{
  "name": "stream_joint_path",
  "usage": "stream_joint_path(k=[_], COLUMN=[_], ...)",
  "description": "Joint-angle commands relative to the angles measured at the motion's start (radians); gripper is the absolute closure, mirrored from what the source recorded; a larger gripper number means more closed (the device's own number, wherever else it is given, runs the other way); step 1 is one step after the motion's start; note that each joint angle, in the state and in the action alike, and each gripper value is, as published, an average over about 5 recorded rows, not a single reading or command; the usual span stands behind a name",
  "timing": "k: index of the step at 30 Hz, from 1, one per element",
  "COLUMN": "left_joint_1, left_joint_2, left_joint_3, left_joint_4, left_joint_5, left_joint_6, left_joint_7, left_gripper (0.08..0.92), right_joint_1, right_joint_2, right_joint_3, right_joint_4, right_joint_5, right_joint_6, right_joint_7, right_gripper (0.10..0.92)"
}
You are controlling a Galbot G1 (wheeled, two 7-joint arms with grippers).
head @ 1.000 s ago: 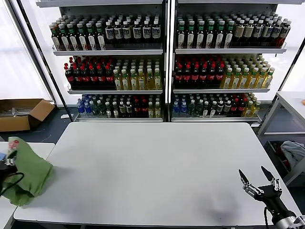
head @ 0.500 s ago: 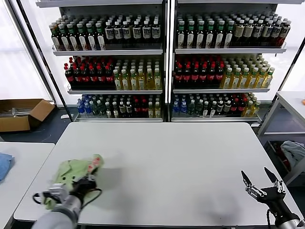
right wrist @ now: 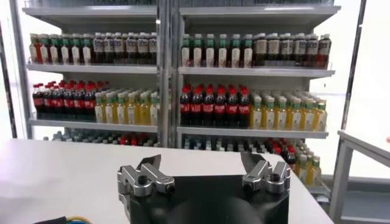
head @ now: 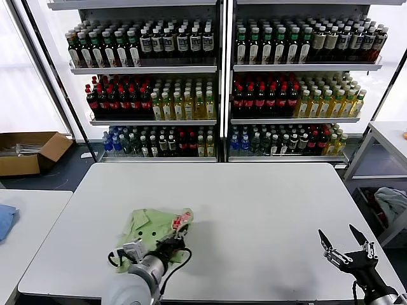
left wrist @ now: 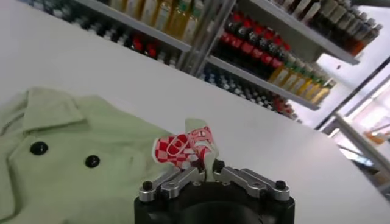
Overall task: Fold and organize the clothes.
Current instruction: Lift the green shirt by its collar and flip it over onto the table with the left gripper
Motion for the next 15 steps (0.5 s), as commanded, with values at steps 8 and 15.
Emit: stream_joint_path(k=[8,15], left_joint_1=[-0.091,-0.011], left_joint_2=[-0.067,0.005], left_joint_3=[0.065,-0.097], left_joint_4=[0.032,-0.045], left_joint_5=[-0.081,-0.067], left_joint_6=[-0.181,-0.197], left_joint_7=[0.004,0.085], left_gripper=[0.709,0.501], right_joint_1=[0.065,0.209], right_joint_2=[-0.033,-0.055], right_joint_3=[-0.311,-0.605], right_joint_4=[0.059,-0.006], right_joint_5=[-0.004,0.008], right_joint_6=[-0.133,-0.239], right_joint_7=[0.068,0.154], right_gripper=[0.203,0.203])
